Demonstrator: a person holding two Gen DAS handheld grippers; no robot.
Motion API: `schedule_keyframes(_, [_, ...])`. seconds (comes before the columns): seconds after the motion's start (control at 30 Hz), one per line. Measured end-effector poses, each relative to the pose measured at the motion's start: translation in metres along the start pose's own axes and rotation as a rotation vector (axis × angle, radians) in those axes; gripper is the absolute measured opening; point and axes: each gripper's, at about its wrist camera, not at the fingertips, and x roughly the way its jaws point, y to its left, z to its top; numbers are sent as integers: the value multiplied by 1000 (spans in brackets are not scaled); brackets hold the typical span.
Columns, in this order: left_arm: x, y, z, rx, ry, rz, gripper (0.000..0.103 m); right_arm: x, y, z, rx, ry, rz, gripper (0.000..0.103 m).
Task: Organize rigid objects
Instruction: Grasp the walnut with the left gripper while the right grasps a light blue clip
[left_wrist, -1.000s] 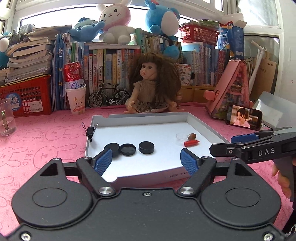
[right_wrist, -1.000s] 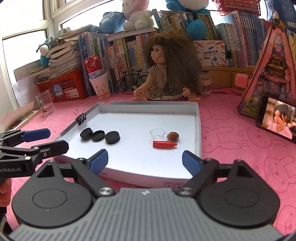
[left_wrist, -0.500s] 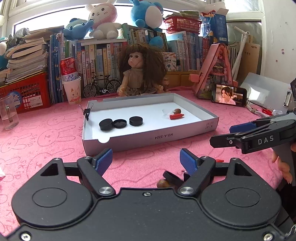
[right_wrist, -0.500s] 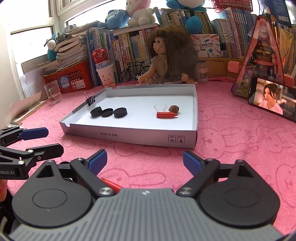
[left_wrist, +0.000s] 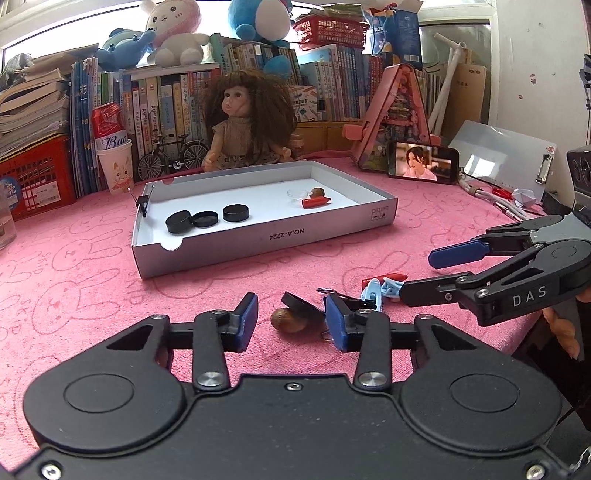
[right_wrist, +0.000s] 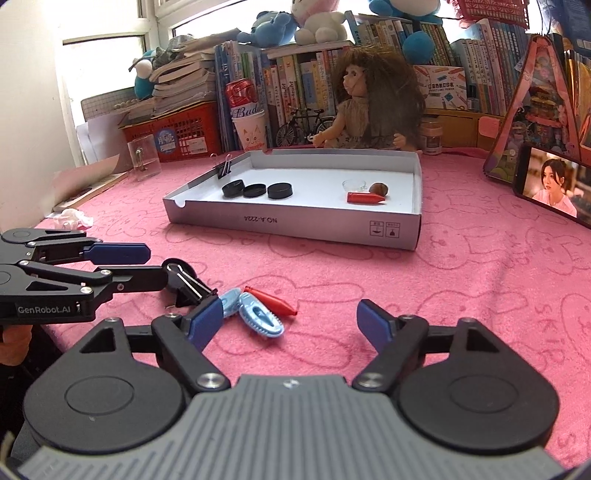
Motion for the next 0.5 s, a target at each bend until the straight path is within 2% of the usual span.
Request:
schedule_keyframes(0.43, [13,-3,0,10,11,11,36,5,13,-3,-23,-3,21,46])
schedule_keyframes(0.5, [16,-3,0,12,12,11,36,5,15,-4,-31,-3,24,37])
